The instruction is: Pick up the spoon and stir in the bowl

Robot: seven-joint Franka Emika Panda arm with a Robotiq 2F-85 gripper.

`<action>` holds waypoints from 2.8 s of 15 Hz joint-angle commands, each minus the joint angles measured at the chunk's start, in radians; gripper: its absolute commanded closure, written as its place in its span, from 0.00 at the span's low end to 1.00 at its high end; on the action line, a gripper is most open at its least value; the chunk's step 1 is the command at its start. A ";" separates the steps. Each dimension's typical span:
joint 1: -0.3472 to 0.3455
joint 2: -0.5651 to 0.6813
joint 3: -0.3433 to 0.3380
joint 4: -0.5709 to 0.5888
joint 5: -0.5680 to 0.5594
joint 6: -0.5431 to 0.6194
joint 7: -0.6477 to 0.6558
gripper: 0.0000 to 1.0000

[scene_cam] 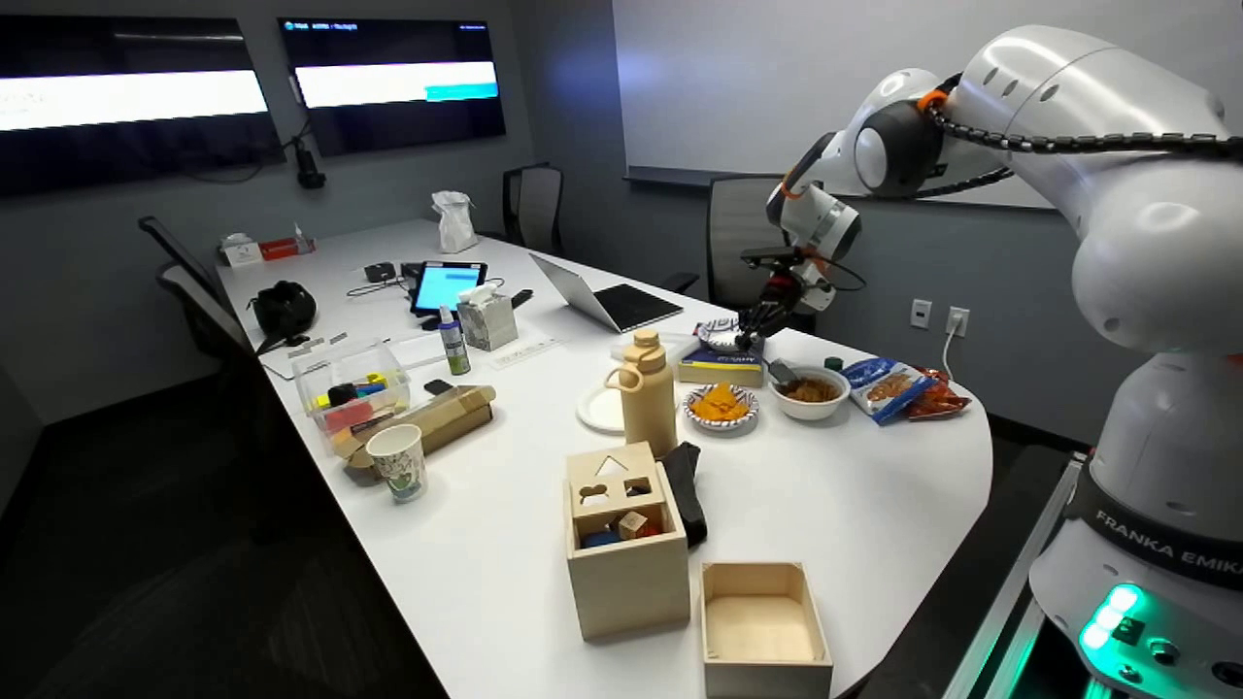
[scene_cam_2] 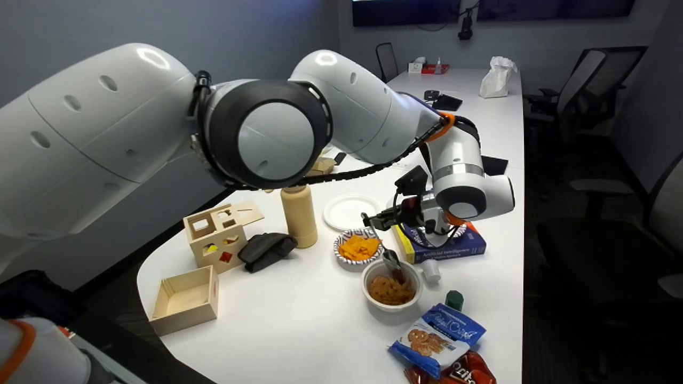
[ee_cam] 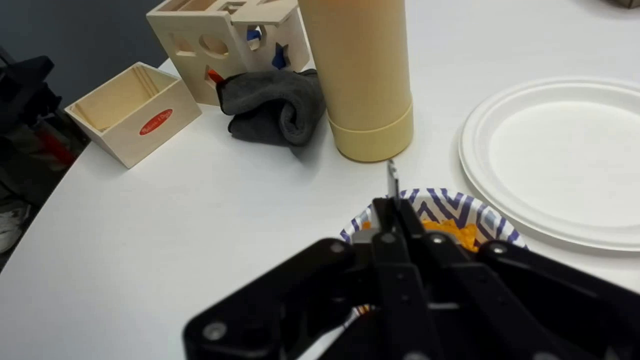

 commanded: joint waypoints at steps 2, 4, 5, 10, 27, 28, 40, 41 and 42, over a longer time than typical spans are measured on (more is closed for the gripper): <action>-0.032 0.013 0.016 0.026 0.006 -0.128 -0.019 0.99; -0.036 0.015 0.009 0.025 -0.001 -0.184 -0.008 0.99; -0.036 0.020 0.006 0.029 -0.006 -0.213 -0.001 0.99; -0.028 0.045 -0.028 0.041 -0.013 -0.292 0.079 0.99; -0.018 0.034 0.011 0.037 0.009 -0.139 -0.044 0.99; -0.019 0.034 0.014 0.036 0.007 -0.164 -0.050 0.99; 0.025 0.043 -0.057 0.060 -0.060 -0.314 0.165 0.99; 0.032 0.039 -0.063 0.056 -0.065 -0.297 0.186 0.99; 0.038 0.037 -0.067 0.055 -0.069 -0.282 0.200 0.99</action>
